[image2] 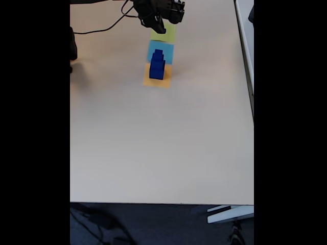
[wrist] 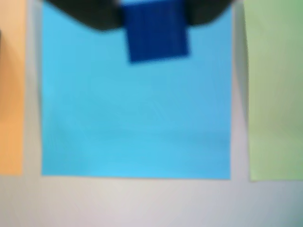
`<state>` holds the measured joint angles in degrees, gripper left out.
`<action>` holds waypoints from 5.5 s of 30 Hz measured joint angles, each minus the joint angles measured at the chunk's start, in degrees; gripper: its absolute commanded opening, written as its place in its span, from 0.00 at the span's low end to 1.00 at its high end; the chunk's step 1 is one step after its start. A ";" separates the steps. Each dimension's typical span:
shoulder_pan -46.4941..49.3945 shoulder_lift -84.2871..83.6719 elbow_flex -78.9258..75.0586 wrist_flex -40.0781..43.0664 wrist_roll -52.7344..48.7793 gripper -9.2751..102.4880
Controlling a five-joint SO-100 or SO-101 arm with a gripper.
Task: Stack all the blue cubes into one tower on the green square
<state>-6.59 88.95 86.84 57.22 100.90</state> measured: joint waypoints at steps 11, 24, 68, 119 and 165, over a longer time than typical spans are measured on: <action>-0.09 -4.57 1.67 -6.94 -2.02 0.09; -0.09 -4.75 15.03 -20.83 -2.02 0.09; -0.97 -7.38 35.68 -49.48 0.97 0.10; -2.90 -10.46 32.26 -53.61 0.35 0.21; 9.76 -7.21 -15.47 10.02 -21.97 0.21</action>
<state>3.16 81.74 71.37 67.24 78.93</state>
